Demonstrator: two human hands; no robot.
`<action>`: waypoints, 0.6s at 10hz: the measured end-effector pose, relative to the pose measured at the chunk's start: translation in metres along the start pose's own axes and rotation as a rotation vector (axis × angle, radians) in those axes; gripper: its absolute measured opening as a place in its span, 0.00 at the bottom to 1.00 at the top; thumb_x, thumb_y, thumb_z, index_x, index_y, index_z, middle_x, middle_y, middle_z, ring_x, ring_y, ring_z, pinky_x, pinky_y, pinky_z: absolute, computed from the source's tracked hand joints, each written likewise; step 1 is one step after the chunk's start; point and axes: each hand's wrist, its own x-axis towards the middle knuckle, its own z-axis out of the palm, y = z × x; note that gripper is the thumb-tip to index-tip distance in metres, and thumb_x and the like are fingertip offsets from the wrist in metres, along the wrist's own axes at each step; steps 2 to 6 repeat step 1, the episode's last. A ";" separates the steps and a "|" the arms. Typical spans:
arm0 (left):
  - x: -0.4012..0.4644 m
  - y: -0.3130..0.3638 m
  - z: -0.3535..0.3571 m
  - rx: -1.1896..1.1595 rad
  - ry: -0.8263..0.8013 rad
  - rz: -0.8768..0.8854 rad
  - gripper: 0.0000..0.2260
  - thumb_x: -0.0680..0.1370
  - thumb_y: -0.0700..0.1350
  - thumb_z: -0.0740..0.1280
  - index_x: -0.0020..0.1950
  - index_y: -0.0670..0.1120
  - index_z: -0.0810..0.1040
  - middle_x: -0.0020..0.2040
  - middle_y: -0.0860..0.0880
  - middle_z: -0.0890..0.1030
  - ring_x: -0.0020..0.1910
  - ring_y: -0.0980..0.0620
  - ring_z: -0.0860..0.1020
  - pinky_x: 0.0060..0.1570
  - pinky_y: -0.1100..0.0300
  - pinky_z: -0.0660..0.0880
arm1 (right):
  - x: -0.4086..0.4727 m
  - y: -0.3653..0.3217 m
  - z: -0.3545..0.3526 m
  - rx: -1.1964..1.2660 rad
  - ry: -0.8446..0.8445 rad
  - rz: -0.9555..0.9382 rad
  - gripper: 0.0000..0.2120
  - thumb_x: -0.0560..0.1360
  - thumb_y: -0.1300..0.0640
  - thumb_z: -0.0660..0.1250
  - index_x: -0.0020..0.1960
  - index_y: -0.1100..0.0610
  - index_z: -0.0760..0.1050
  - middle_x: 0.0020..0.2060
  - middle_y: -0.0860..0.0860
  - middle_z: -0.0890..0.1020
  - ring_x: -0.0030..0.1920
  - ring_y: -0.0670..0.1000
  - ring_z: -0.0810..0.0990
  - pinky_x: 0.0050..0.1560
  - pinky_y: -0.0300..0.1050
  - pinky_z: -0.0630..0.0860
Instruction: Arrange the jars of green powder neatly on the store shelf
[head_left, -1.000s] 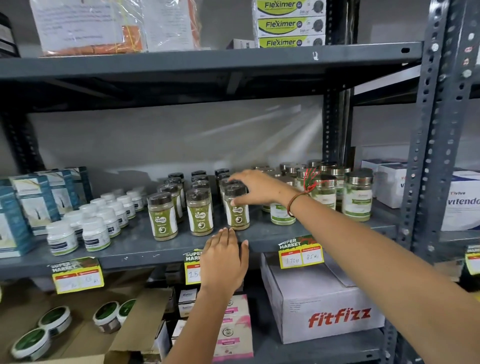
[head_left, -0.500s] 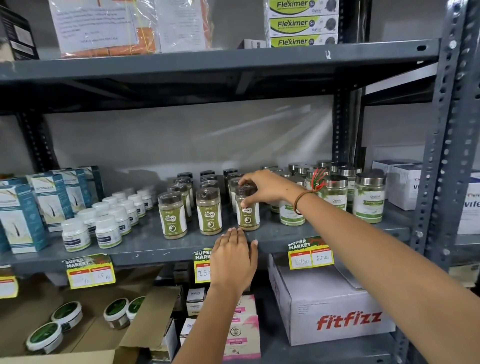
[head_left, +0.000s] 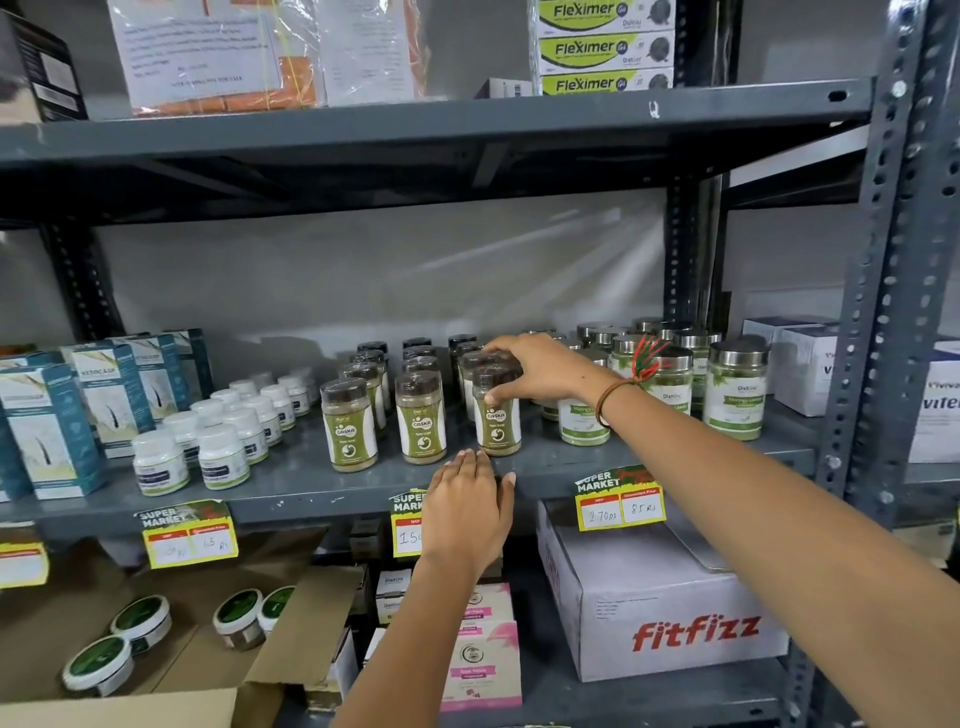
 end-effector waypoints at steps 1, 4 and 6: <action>0.004 -0.002 -0.003 -0.032 -0.025 0.001 0.25 0.82 0.57 0.51 0.70 0.41 0.68 0.71 0.42 0.72 0.70 0.45 0.69 0.70 0.51 0.65 | -0.003 0.004 -0.006 -0.023 0.076 -0.003 0.34 0.69 0.43 0.75 0.72 0.52 0.71 0.64 0.53 0.79 0.59 0.54 0.80 0.58 0.46 0.76; 0.004 -0.002 -0.003 -0.032 -0.025 0.001 0.25 0.82 0.57 0.51 0.70 0.41 0.68 0.71 0.42 0.72 0.70 0.45 0.69 0.70 0.51 0.65 | -0.003 0.004 -0.006 -0.023 0.076 -0.003 0.34 0.69 0.43 0.75 0.72 0.52 0.71 0.64 0.53 0.79 0.59 0.54 0.80 0.58 0.46 0.76; 0.004 -0.002 -0.003 -0.032 -0.025 0.001 0.25 0.82 0.57 0.51 0.70 0.41 0.68 0.71 0.42 0.72 0.70 0.45 0.69 0.70 0.51 0.65 | -0.003 0.004 -0.006 -0.023 0.076 -0.003 0.34 0.69 0.43 0.75 0.72 0.52 0.71 0.64 0.53 0.79 0.59 0.54 0.80 0.58 0.46 0.76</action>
